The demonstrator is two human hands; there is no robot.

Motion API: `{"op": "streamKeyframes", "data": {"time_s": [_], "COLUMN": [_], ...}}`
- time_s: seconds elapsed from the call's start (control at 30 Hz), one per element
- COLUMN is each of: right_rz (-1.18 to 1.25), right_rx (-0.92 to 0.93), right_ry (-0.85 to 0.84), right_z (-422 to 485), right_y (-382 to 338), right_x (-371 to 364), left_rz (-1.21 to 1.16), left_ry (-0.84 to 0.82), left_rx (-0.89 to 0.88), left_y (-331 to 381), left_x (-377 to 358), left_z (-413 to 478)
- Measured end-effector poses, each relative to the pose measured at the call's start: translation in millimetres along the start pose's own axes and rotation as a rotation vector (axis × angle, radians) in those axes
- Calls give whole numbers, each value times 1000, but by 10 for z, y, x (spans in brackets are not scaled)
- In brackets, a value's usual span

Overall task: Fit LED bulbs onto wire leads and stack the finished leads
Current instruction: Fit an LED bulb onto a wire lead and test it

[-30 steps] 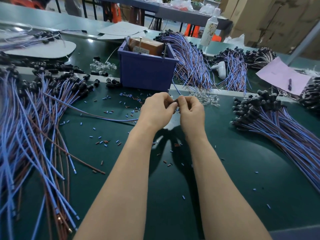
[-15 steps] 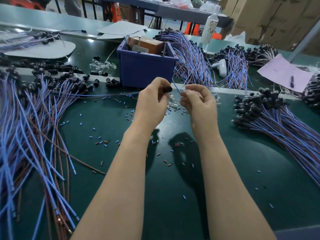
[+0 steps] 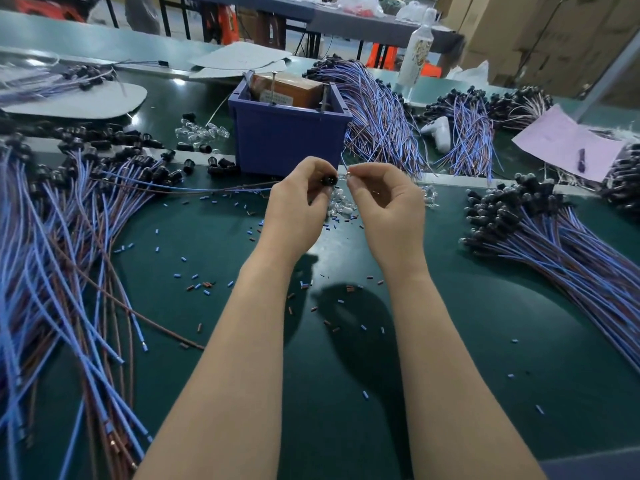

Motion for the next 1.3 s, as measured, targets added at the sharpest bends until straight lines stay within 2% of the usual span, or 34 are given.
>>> {"op": "streamKeyframes", "data": {"time_s": [0.43, 0.6, 0.8, 0.9, 1.2, 1.3], "right_rz": [-355, -325, -333, -300, -94, 65], "right_rx": [221, 133, 26, -31, -150, -234], "right_ry": [40, 17, -11, -45, -132, -131], "right_z": [-49, 21, 92, 122, 110, 104], "right_y": [-155, -60, 110, 189, 285, 349], "right_x": [-7, 51, 79, 62, 12, 9], "left_rz": [128, 149, 306, 278, 179, 171], "left_ry": [-119, -154, -239, -236, -219, -186], "left_rx": [-24, -18, 131, 134, 96, 93], "left_y": [40, 71, -59, -60, -32, -21], "left_x": [-110, -125, -158, -138, -128, -111], "left_z": [-14, -13, -73, -82, -83, -69]}}
Point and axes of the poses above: each hand's wrist, its own z-axis towards the middle knuckle, its own x-axis out of the back of the hand, y = z × x, the point moved 9 cm from there along z, towards the middle knuckle, and after that the axes turned 14 degrees about -x, right-handed, at the moved point
